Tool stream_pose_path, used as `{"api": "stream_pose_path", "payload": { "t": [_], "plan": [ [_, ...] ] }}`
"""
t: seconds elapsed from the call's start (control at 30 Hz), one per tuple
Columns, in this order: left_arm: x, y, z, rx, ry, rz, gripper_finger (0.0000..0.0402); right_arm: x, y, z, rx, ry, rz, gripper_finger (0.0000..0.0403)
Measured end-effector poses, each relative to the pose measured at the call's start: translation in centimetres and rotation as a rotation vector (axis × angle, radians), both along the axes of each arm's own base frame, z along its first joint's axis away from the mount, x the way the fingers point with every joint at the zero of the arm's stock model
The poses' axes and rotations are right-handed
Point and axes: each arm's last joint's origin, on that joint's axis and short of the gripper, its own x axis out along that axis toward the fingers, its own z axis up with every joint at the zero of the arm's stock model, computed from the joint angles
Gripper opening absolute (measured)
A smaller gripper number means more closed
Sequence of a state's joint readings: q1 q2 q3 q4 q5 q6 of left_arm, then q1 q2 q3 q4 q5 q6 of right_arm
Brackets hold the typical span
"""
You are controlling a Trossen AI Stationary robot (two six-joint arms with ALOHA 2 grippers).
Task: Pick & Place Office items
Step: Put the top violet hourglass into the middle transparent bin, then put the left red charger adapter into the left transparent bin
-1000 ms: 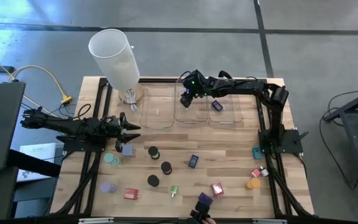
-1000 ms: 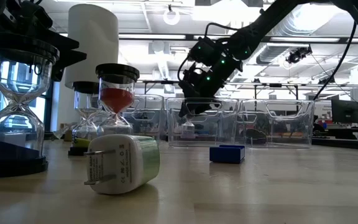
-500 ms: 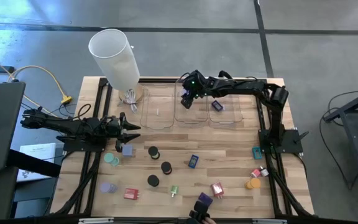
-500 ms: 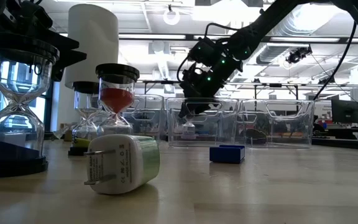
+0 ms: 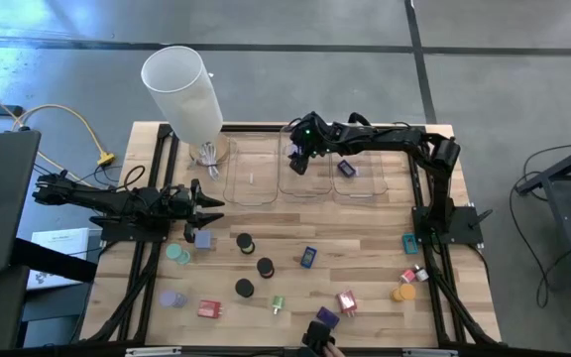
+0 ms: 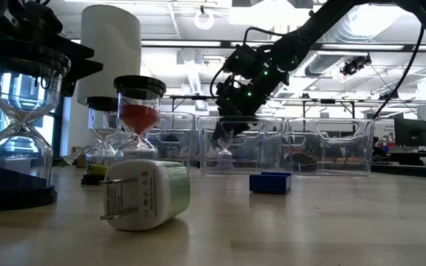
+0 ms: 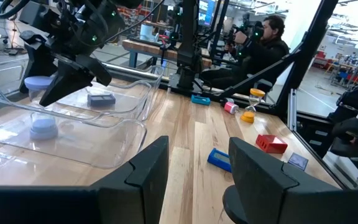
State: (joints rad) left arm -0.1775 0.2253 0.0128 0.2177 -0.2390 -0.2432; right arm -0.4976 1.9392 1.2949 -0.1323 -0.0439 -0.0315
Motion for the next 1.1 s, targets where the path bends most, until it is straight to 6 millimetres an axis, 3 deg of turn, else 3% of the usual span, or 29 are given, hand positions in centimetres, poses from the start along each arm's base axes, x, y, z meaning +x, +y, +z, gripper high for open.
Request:
{"api": "stream_pose_path", "payload": {
  "t": [0.23,0.5,0.63,0.83,1.1],
  "plan": [
    [0.0,0.0,0.0,0.0,0.0,0.0,0.0163,0.1,-0.1,0.7,-0.031,-0.029,-0.013,0.0312],
    [0.0,-0.1,0.0,-0.067,0.0,-0.028,0.0163,-0.5,2.2,5.4,-0.169,-0.068,0.032,0.0319],
    [0.0,-0.3,0.1,-0.105,-0.015,-0.074,0.0163,-1.1,5.1,8.8,-0.263,-0.096,0.064,0.0315],
    [0.0,-0.8,1.1,-0.115,-0.024,-0.122,0.0163,-2.5,10.9,12.8,-0.3,-0.127,0.142,0.0315],
    [1.0,-1.7,4.7,-0.034,-0.026,-0.129,0.0163,-4.6,19.0,14.7,-0.17,-0.118,0.261,0.0314]
  ]
}}
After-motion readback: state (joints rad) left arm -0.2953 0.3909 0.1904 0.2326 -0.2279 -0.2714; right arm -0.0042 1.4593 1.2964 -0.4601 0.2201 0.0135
